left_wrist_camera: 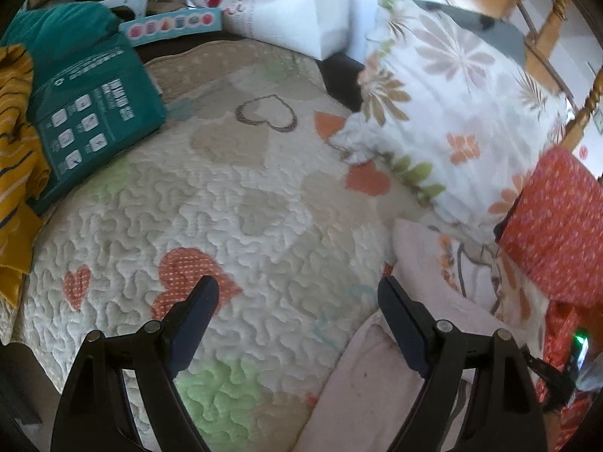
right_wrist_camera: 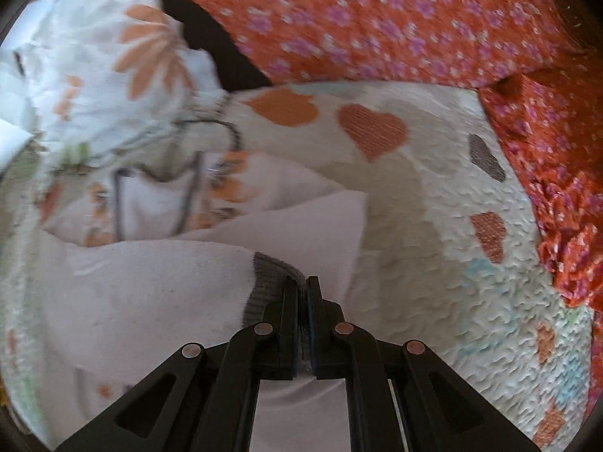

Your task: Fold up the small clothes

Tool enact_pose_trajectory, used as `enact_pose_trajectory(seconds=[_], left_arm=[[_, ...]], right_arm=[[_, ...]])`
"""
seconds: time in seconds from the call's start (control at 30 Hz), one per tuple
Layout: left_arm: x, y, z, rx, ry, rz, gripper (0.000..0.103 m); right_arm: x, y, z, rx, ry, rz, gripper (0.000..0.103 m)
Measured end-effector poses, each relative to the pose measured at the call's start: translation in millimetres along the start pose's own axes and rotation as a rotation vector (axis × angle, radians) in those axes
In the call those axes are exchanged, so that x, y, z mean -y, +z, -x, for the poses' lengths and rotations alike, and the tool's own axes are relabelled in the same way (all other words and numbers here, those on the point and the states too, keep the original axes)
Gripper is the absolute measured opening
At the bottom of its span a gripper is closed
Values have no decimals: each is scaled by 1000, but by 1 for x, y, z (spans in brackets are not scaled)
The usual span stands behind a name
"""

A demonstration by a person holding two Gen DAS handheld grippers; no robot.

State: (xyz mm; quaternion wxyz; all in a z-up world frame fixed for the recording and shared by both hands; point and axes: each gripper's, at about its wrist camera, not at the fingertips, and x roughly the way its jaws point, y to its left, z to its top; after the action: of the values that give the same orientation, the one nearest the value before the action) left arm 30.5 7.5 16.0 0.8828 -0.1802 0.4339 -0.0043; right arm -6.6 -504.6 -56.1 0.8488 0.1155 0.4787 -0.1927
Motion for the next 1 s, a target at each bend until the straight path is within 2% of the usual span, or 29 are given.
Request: enact_pose_trajectory(seconds=[0.17, 0.23, 0.3, 0.4, 0.47, 0.53, 0.6, 0.63, 0.73, 0.8, 0.83, 0.93, 1.0], left_arm=[[17, -2, -9, -25, -5, -39, 85], [22, -3, -12, -34, -11, -51, 85], [27, -5, -14, -39, -12, -64, 85], [30, -7, -17, -50, -13, -74, 85], [32, -9, -19, -58, -12, -77, 85], [34, -12, -23, -70, -11, -83, 85], [36, -15, -26, -86, -16, -89, 85], [37, -16, -27, -90, -17, -93, 85], [40, -18, -28, -90, -9, -111, 85], [40, -18, -27, -86, -5, -118, 85], [40, -18, -27, -85, -4, -118, 85], [41, -18, -29, -88, -5, -117, 85], [43, -21, -31, -93, -11, -125, 85]], right_arm=[[4, 2, -22, -21, -109, 42, 6], [6, 3, -26, -28, -145, 48, 14], [14, 4, -16, 16, -162, -7, 19], [27, 2, 15, 98, -64, -82, 19], [26, -3, 28, 104, 17, -65, 19], [18, -10, 31, 86, 90, -29, 19], [8, -20, 23, 18, 205, 2, 19], [5, -23, 18, -6, 214, 4, 19], [7, -28, -8, -69, 87, 14, 19], [21, -26, -17, -64, -39, -20, 26], [32, -26, -15, -53, -63, -59, 33], [57, -32, -2, -43, 9, -150, 35], [66, -41, 12, -31, 27, -155, 36]])
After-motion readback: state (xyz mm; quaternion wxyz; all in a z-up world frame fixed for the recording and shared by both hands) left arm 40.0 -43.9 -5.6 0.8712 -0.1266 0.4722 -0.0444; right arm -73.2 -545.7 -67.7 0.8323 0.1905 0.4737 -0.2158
